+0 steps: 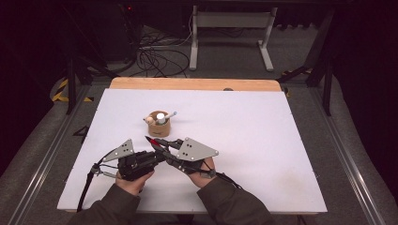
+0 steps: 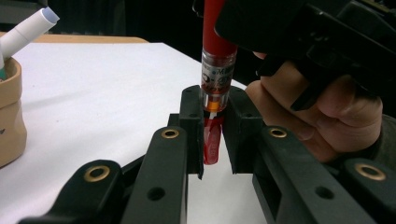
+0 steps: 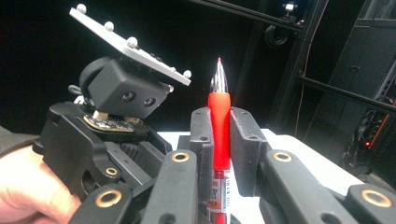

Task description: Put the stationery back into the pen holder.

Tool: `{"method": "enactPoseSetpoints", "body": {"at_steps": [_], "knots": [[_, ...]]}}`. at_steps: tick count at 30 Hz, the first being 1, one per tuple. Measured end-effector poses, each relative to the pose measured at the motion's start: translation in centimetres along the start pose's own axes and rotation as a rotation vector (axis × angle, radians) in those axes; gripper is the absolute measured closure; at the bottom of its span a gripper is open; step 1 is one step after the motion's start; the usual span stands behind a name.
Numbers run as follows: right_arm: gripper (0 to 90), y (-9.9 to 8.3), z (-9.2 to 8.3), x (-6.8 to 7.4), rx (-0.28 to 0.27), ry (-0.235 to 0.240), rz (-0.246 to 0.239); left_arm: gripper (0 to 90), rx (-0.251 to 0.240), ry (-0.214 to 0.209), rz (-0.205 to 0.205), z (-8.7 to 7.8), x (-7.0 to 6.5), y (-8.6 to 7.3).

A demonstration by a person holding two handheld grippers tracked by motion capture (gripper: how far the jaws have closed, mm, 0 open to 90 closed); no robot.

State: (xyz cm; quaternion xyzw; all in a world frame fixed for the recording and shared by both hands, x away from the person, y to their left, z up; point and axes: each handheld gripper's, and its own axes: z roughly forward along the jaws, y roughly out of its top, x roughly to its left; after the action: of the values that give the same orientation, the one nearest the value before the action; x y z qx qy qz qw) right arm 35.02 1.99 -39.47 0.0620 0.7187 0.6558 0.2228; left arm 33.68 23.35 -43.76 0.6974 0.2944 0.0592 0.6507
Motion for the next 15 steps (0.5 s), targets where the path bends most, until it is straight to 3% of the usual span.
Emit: {"method": "enactPoseSetpoints", "body": {"at_steps": [10,15], "knots": [[79.6,-0.18,0.15,-0.05,0.023,-0.001,-0.003,79.4,0.045,0.043,0.015,0.03,-0.03,0.16],[78.4,-0.19,0.2,-0.17,0.049,-0.003,0.0,79.3,0.085,0.079,0.052,0.09,-0.14,0.25]]}}
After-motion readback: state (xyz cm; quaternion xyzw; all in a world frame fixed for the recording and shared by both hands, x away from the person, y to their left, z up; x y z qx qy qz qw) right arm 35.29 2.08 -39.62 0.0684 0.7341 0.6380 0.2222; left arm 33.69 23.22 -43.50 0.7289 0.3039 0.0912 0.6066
